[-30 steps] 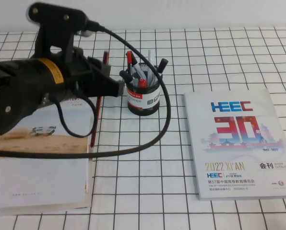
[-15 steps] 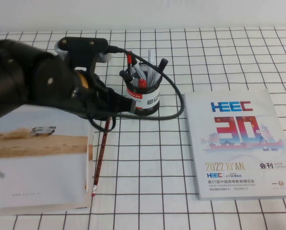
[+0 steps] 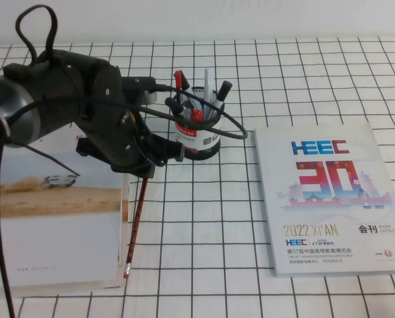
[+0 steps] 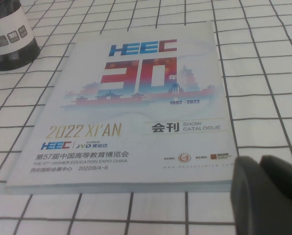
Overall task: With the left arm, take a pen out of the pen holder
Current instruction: 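Take a marker out of the pen holder and lay it on the table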
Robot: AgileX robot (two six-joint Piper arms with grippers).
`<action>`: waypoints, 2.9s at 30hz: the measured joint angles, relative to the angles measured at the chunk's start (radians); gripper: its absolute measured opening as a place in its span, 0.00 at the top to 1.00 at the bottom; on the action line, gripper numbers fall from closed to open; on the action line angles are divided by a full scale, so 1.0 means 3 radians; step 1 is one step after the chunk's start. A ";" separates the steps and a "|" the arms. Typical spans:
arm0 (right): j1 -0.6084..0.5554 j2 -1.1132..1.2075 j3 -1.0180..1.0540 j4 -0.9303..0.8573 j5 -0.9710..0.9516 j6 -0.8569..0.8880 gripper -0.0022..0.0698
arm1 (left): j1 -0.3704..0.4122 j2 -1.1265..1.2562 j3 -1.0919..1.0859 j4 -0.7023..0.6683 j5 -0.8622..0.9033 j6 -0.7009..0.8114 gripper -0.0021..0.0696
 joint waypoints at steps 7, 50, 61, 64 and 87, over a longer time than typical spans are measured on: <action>0.0000 0.0000 0.0000 0.0000 0.0000 0.0000 0.99 | 0.0094 0.0173 -0.0007 -0.0041 -0.0223 0.0013 0.94; 0.0000 0.0000 0.0000 0.0000 0.0000 0.0000 0.99 | 0.0110 -0.1568 0.1277 0.0184 -0.0787 0.0317 0.94; 0.0000 0.0000 0.0000 0.0000 0.0000 0.0000 0.99 | 0.0110 -0.3452 0.2285 0.0248 -0.1291 0.0238 0.97; 0.0000 0.0000 0.0000 0.0000 0.0000 0.0000 0.99 | 0.0110 -0.3862 0.2492 0.0261 -0.1340 0.0238 0.97; 0.0000 0.0000 0.0000 0.0000 0.0000 0.0000 0.99 | 0.0110 -0.4419 0.3162 0.0521 -0.1629 0.0214 0.97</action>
